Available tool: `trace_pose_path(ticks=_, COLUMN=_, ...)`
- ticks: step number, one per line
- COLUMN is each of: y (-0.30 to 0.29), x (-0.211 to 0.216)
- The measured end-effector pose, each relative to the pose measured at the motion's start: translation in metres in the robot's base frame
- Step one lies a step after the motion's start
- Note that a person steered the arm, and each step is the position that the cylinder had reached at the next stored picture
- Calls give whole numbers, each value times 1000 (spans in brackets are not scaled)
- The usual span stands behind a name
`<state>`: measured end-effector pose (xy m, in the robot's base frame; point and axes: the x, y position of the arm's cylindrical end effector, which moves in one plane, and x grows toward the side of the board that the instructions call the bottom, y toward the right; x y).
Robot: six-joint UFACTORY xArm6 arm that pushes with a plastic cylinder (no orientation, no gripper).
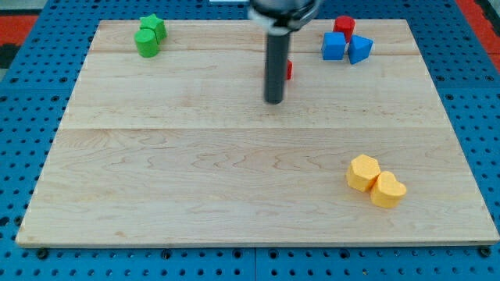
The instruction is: Place the yellow heart at bottom to the blue cube
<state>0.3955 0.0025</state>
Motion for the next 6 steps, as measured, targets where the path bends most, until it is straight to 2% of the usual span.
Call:
trace_pose_path(ticks=1, y=-10, x=-65)
trace_pose_path(ticks=2, y=33, x=-81)
trace_pose_path(ticks=3, y=56, x=-70)
trace_pose_path(ticks=4, y=74, x=-15)
trace_pose_path(ticks=5, y=168, x=16)
trace_pose_path(ticks=6, y=192, x=131)
